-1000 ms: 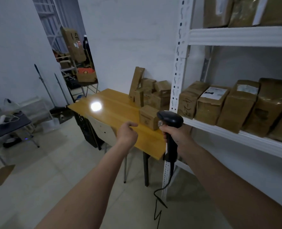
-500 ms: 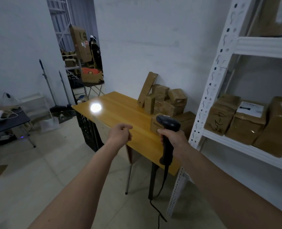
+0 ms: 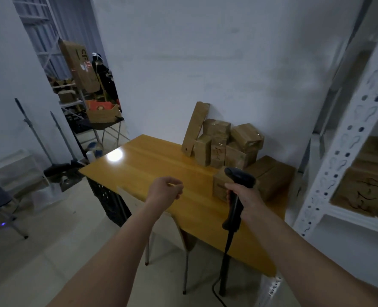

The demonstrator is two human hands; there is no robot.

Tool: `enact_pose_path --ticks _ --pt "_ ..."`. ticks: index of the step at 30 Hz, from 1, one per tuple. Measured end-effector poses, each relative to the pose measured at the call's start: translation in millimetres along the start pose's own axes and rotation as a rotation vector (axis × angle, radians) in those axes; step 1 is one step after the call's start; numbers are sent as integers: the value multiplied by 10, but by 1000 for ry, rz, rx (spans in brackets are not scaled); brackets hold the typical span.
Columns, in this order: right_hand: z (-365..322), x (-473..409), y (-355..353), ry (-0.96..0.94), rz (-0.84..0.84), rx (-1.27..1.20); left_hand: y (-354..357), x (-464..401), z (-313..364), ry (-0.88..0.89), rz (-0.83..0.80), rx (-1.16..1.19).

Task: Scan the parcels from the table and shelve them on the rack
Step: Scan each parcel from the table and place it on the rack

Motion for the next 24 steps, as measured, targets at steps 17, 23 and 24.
enact_pose_path --ticks 17,23,24 --pt "-252 -1128 20 58 330 -218 1549 -1584 424 186 -350 -205" --pt "-328 -1553 122 88 506 -256 1924 -2154 484 299 -519 -275" --pt "-326 -1606 132 100 538 -260 2011 -2233 482 300 -542 -276"
Point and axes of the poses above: each hand's wrist, its own x-axis away from the middle knuckle, its own y-axis out of the palm, z = x × y, the point moved 7 cm from there along -x, towards the middle knuckle, and after that the axes turned 13 degrees about z, right-handed, at the moved point
